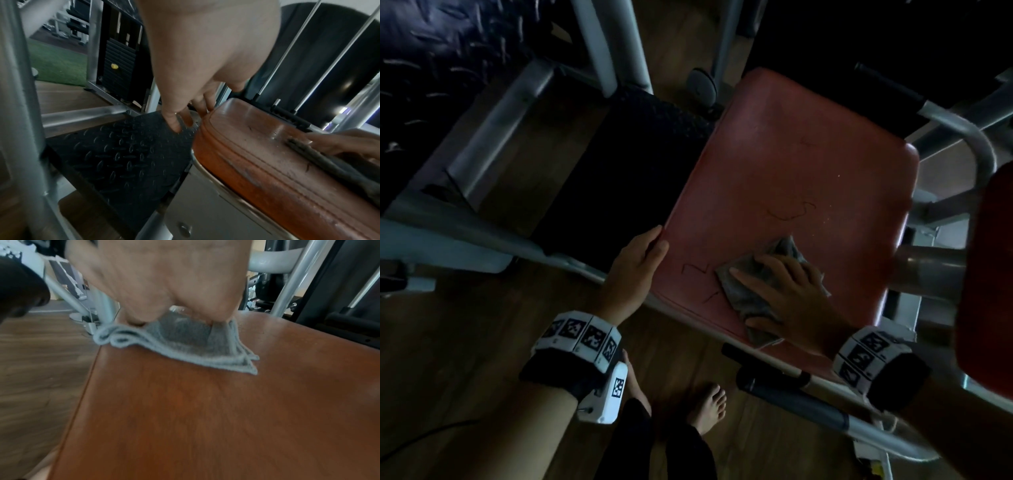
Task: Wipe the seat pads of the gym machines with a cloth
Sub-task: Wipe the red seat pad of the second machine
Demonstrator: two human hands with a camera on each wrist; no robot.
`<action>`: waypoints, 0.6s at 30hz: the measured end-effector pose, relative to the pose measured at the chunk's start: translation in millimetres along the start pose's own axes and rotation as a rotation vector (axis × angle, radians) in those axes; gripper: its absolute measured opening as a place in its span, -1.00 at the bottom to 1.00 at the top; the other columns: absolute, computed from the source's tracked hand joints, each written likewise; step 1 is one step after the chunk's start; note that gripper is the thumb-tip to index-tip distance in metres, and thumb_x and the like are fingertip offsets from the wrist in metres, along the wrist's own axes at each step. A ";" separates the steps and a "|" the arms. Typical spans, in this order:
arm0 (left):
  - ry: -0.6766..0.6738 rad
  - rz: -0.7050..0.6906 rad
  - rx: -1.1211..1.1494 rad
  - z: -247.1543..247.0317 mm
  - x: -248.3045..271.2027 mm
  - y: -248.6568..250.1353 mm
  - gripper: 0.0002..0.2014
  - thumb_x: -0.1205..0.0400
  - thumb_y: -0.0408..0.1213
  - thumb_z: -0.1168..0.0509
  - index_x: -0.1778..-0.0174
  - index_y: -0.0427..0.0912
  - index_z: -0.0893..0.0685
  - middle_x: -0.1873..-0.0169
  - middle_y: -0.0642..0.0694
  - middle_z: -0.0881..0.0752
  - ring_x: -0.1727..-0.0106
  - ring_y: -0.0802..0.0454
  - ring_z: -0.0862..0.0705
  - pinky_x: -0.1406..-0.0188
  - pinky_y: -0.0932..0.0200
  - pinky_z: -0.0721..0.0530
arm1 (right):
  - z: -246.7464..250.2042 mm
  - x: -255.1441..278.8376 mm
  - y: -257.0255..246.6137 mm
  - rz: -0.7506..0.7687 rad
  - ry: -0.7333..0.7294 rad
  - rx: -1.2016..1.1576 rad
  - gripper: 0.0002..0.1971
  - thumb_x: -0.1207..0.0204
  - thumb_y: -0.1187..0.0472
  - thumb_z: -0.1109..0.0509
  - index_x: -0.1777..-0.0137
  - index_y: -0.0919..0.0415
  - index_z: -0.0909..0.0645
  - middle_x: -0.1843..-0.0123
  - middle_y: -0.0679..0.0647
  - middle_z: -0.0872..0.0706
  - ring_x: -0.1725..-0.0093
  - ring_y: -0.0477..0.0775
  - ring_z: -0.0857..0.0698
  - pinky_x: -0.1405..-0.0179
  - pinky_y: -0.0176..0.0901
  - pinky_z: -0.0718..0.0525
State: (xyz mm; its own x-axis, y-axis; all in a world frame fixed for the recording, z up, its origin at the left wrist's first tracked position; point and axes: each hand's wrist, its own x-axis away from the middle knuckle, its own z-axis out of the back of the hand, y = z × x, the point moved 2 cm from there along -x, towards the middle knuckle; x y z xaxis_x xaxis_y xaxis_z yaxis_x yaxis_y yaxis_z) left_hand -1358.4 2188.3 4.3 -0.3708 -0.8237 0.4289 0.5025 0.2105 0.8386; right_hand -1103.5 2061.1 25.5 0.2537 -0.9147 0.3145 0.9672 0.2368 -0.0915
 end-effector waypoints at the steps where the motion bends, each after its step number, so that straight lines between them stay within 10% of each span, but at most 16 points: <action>1: 0.006 -0.003 0.005 2.5 2.8 -2.1 -0.46 -0.73 0.10 -0.05 -0.62 0.00 -0.33 -0.55 0.05 -0.41 -0.51 0.23 -0.36 -0.49 0.17 -0.33 | 2.2 -0.5 0.1 0.008 0.009 0.029 -0.30 -0.54 -0.43 -0.05 -0.65 -0.23 -0.16 -0.54 0.10 -0.36 -0.43 0.23 -0.36 -0.29 0.18 -0.29; 10: -0.005 -0.023 0.059 -1.1 19.9 -11.4 -0.44 -0.72 0.10 -0.07 -0.65 0.01 -0.28 -0.57 0.08 -0.39 -0.54 0.24 -0.35 -0.51 0.16 -0.34 | 4.3 26.8 12.8 0.020 -0.145 0.172 -0.32 -0.55 -0.23 -0.04 -0.68 -0.21 -0.03 -0.25 0.06 -0.45 -0.18 0.20 -0.52 -0.17 0.11 -0.40; 18: 0.021 -0.057 0.039 -2.7 21.3 -14.1 -0.49 -0.76 -0.01 -0.09 -0.64 -0.05 -0.31 -0.57 0.05 -0.40 -0.52 0.28 -0.35 -0.46 0.32 -0.32 | 18.4 1.4 -1.9 0.153 -0.056 0.161 0.04 -0.12 -0.20 -0.65 -0.62 -0.13 -0.27 -0.09 0.08 -0.55 0.03 0.14 -0.55 0.07 0.10 -0.53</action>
State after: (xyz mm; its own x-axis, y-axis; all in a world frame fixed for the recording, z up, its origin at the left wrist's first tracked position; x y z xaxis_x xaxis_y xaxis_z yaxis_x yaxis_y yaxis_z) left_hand -1371.2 2166.4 0.8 -0.3812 -0.8459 0.3729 0.4500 0.1826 0.8742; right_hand -1104.9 2065.3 43.5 0.3934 -0.8454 0.3613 0.9053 0.4248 0.0083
